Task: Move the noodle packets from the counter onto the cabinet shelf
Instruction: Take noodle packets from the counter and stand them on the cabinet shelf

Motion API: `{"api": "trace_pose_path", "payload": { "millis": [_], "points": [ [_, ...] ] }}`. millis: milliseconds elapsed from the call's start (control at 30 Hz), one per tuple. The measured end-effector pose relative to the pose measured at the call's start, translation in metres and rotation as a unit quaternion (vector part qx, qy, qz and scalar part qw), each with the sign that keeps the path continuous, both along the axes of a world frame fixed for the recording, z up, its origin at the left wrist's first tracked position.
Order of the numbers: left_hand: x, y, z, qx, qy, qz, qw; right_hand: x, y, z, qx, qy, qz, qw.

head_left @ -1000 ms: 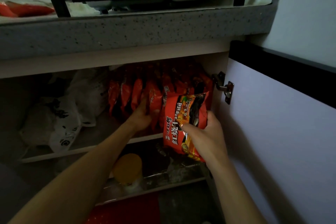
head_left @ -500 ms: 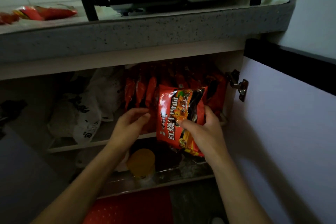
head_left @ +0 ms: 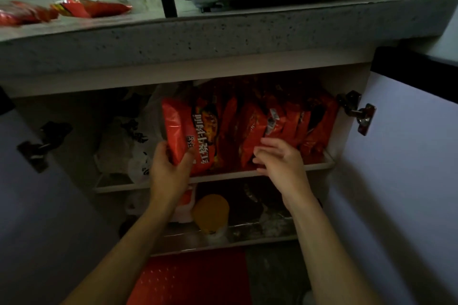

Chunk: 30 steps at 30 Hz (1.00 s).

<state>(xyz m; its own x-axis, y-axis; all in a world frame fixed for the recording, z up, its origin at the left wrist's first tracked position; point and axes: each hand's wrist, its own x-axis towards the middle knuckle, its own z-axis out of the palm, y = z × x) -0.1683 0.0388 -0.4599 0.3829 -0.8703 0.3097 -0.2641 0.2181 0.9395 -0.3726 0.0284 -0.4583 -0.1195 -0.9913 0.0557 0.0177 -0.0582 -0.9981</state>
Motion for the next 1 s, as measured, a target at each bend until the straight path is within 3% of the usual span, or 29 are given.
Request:
{"api": "trace_pose_path", "payload": {
  "millis": [100, 167, 233, 333, 400, 600, 733, 1000],
  "points": [
    [-0.01, -0.031, -0.013, -0.026, -0.122, 0.041, 0.991, 0.001, -0.006, -0.004, 0.021, -0.009, -0.024, 0.999],
    [-0.025, -0.051, -0.025, -0.017, -0.147, 0.033, 0.988, -0.001, -0.01, -0.008, 0.034, -0.007, -0.036, 0.999],
    [-0.04, -0.066, -0.037, 0.006, -0.167, -0.005, 0.986, -0.003, -0.012, -0.013, 0.045, -0.007, -0.04, 0.998],
    [-0.054, -0.081, -0.055, 0.027, -0.211, -0.145, 0.966, -0.011, -0.02, -0.022, 0.058, 0.014, -0.043, 0.997],
    [-0.052, -0.089, -0.059, 0.032, -0.216, -0.206, 0.954, -0.019, -0.026, -0.026, 0.06, 0.031, -0.046, 0.997],
    [-0.031, -0.124, -0.049, 0.106, -0.214, -0.265, 0.934, -0.033, -0.029, -0.03, 0.054, 0.036, -0.056, 0.996],
    [-0.042, -0.127, -0.039, 0.162, -0.147, -0.253, 0.942, -0.035, -0.029, -0.031, 0.048, 0.048, -0.052, 0.996],
    [-0.056, -0.136, -0.033, 0.226, -0.206, -0.22, 0.926, -0.03, -0.032, -0.027, 0.032, 0.053, -0.061, 0.996]
  ]
}}
